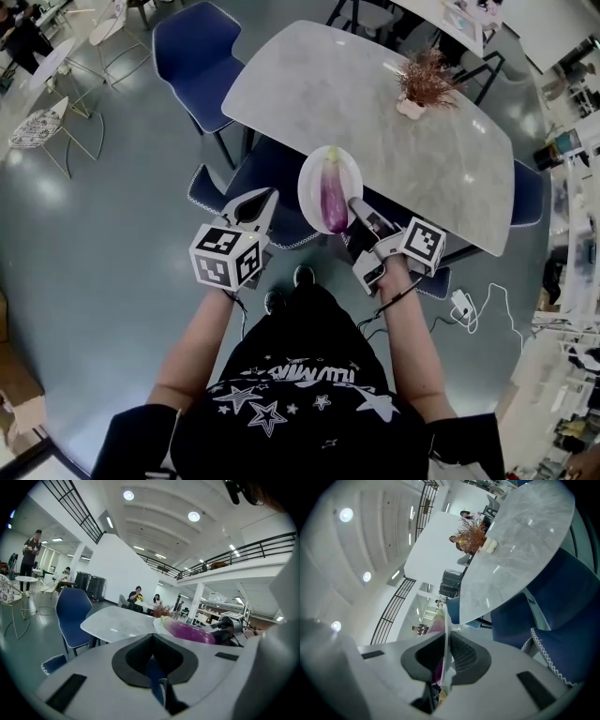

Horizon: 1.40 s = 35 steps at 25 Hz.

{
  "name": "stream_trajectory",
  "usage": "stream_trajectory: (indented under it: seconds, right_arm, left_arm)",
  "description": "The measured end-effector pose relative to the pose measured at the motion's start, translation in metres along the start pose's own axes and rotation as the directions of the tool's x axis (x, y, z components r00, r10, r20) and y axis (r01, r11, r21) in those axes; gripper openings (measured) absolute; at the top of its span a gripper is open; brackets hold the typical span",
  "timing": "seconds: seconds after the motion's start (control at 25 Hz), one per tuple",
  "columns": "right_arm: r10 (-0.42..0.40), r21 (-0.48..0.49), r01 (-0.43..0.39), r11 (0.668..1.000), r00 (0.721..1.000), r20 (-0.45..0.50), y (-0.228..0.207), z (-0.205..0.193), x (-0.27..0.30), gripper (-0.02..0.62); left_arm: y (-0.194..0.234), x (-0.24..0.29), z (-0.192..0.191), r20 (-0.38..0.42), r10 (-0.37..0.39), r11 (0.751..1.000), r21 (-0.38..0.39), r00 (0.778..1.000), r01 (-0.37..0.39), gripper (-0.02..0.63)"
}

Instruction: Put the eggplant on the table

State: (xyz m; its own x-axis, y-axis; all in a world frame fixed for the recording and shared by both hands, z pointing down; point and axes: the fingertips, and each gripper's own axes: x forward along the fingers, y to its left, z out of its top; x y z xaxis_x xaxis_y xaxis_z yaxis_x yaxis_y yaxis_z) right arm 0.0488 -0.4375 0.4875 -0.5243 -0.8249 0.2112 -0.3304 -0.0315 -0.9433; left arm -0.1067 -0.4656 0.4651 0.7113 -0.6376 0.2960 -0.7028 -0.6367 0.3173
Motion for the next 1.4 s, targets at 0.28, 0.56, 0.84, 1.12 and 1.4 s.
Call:
stream_trajectory:
  seconds: [0.28, 0.56, 0.84, 1.12, 1.4]
  right_arm:
    - [0.005, 0.014, -0.005, 1.0, 1.0, 0.009, -0.003, 0.042, 0.038, 0.034]
    - [0.031, 0.005, -0.031, 0.999, 0.999, -0.009, -0.002, 0.09, 0.072, 0.034]
    - [0.051, 0.019, -0.051, 0.999, 0.998, -0.03, -0.014, 0.146, 0.107, 0.034]
    - [0.04, 0.049, -0.037, 0.998, 0.997, -0.06, -0.043, 0.167, 0.122, 0.034]
    - [0.021, 0.098, -0.019, 0.995, 1.0, -0.023, -0.053, 0.19, 0.12, 0.034]
  left_arm:
    - [0.024, 0.034, 0.026, -0.017, 0.01, 1.0, 0.021, 1.0, -0.009, 0.006]
    - [0.035, 0.08, 0.068, 0.006, 0.027, 0.998, 0.052, 1.0, -0.027, 0.006]
    - [0.05, 0.133, 0.094, -0.008, 0.068, 0.995, 0.075, 0.998, -0.067, 0.006]
    - [0.059, 0.174, 0.105, -0.026, 0.109, 0.991, 0.087, 0.994, -0.107, 0.006]
    - [0.06, 0.214, 0.101, -0.079, 0.079, 0.994, 0.086, 0.994, -0.072, 0.006]
